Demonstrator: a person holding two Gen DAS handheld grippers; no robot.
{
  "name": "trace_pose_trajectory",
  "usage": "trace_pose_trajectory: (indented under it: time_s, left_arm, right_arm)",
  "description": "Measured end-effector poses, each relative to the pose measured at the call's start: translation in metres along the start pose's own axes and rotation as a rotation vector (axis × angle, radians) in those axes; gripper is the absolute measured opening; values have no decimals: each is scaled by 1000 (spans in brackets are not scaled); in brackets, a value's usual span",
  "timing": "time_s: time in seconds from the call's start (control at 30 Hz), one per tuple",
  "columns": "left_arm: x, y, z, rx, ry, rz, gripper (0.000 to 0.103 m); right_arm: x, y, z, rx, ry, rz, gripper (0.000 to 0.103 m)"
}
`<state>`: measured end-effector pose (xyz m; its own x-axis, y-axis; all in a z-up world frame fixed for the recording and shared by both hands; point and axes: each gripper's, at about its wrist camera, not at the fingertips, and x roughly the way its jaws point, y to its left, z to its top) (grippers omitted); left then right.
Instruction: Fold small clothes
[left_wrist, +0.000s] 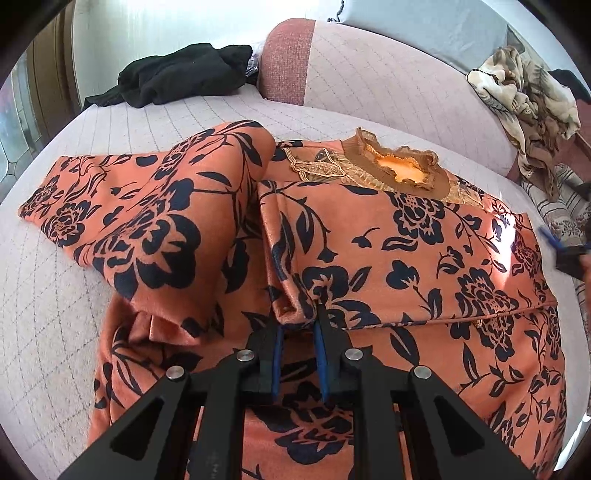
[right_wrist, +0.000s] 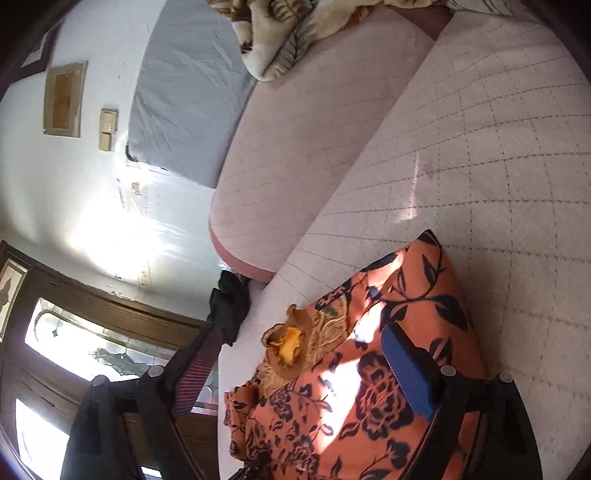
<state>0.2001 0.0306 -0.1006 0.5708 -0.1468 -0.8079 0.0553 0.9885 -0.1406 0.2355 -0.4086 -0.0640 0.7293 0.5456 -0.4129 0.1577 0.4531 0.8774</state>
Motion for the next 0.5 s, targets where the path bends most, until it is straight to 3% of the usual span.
trace_pose_trajectory:
  time_s: [0.03,0.07,0.13,0.2,0.23,0.27,0.33,0.43,0.5]
  left_arm:
    - [0,0,0,-2,1,-3,17]
    - [0,1,0,-1,4,-6,18]
    - [0,3,0,2,7,-12,19]
    - [2,2,0,15,4,-11,19]
    - [2,2,0,17,0,-10,19]
    - [1,1,0,34,10,-12,19]
    - [0,2,1,36,18,-25,19]
    - [-5,10,8,27,48,-70,21]
    - [-21,22,14,-2,11,-85,27]
  right_arm:
    - [16,-17,5,18,27,-87,91]
    - [28,-37,6,67,56,-110,90]
    - [18,-37,8,105,-21,-33,91]
    - [9,-17,14,50,-41,55,91]
    - [8,-9,16,18,-52,51,91]
    - [11,-6,18,-19,-60,16,93]
    - [31,-26,20,8,-4,-146,93]
    - [20,-22,14,20,-59,-132,93]
    - [12,4,0,-54,-51,-118,93]
